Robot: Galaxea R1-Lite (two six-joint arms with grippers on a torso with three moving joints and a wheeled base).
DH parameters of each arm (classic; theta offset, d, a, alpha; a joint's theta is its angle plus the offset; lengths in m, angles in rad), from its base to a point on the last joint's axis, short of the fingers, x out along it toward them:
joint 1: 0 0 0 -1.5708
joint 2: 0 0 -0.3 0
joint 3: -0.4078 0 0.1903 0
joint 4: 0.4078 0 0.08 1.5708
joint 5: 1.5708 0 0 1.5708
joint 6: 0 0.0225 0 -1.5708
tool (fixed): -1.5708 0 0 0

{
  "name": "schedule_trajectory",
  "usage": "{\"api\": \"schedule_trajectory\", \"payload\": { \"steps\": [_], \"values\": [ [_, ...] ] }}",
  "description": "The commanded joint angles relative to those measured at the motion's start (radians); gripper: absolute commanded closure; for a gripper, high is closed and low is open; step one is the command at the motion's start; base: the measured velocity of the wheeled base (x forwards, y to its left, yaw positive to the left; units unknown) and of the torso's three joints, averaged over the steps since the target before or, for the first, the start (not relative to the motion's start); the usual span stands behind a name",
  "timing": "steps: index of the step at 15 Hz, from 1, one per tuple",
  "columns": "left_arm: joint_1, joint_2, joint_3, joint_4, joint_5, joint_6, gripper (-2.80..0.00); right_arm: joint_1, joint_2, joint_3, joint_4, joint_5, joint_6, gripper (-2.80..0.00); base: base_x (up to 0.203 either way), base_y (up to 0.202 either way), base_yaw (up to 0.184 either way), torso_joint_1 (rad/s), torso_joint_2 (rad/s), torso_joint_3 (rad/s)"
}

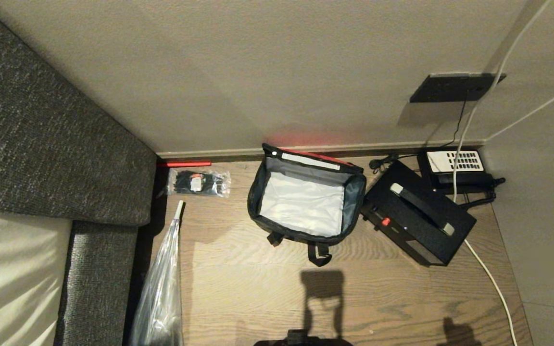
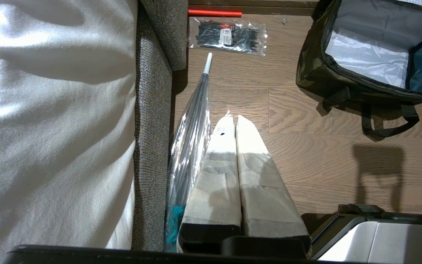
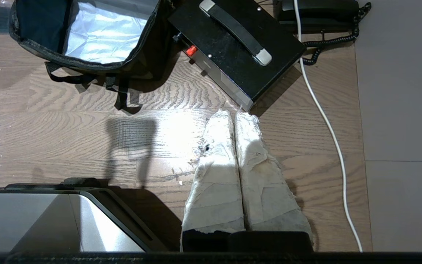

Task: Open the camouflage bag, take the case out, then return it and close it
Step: Place the black box back

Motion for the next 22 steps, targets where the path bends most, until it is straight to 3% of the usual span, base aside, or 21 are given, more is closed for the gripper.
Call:
{"api": "schedule_trajectory", "payload": {
  "steps": [1, 10, 12, 16, 22],
  "values": [
    [0.0, 0.0, 0.003, 0.0, 0.0, 0.0, 0.0, 0.0, 0.0, 0.0, 0.0, 0.001, 0.0, 0.0, 0.0, 0.0, 0.0, 0.0, 0.0, 0.0],
    [0.0, 0.0, 0.003, 0.0, 0.0, 0.0, 0.0, 0.0, 0.0, 0.0, 0.002, 0.002, -0.005, 0.0, 0.0, 0.0, 0.0, 0.0, 0.0, 0.0],
    [0.0, 0.0, 0.003, 0.0, 0.0, 0.0, 0.0, 0.0, 0.0, -0.001, 0.005, 0.013, -0.077, 0.0, 0.0, 0.0, 0.0, 0.0, 0.0, 0.0],
    [0.0, 0.0, 0.003, 0.0, 0.0, 0.0, 0.0, 0.0, 0.002, -0.005, 0.02, 0.013, -0.091, 0.0, 0.0, 0.0, 0.0, 0.0, 0.0, 0.0],
    [0.0, 0.0, 0.003, 0.0, 0.0, 0.0, 0.0, 0.0, 0.002, -0.006, 0.023, 0.01, -0.056, 0.0, 0.0, 0.0, 0.0, 0.0, 0.0, 0.0]
  ]
}}
